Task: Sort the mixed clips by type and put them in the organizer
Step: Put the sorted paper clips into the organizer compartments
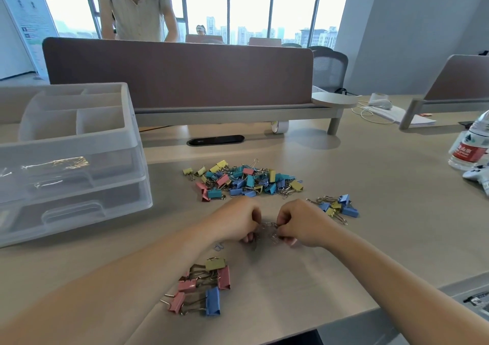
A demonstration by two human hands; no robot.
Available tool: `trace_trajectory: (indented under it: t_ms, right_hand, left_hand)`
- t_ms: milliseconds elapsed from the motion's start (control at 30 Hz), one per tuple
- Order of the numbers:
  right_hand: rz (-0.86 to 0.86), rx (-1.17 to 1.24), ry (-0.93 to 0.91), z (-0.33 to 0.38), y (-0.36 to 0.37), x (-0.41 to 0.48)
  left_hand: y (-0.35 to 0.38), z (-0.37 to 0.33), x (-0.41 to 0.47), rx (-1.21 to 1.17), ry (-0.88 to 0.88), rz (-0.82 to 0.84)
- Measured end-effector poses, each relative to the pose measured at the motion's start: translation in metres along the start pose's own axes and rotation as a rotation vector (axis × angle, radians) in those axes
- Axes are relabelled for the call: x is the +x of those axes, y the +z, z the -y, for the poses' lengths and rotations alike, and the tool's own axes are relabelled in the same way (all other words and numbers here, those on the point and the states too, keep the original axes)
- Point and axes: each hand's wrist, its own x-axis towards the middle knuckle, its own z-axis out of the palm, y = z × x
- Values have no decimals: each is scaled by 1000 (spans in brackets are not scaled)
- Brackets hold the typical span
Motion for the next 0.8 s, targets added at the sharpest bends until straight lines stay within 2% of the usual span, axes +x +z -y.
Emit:
trace_trajectory:
  t_ms: [600, 700, 800]
  right_hand:
    - [-11, 61, -55, 25, -18, -14]
    - [-76, 138, -133, 55, -34, -16]
    - [-104, 105, -234, 103, -50, -16]
  left_hand:
    - [-28, 9, -25, -276, 78, -173]
    - [-56, 16, -46, -326, 86, -262]
    - [-97, 29, -69, -283, 77, -394]
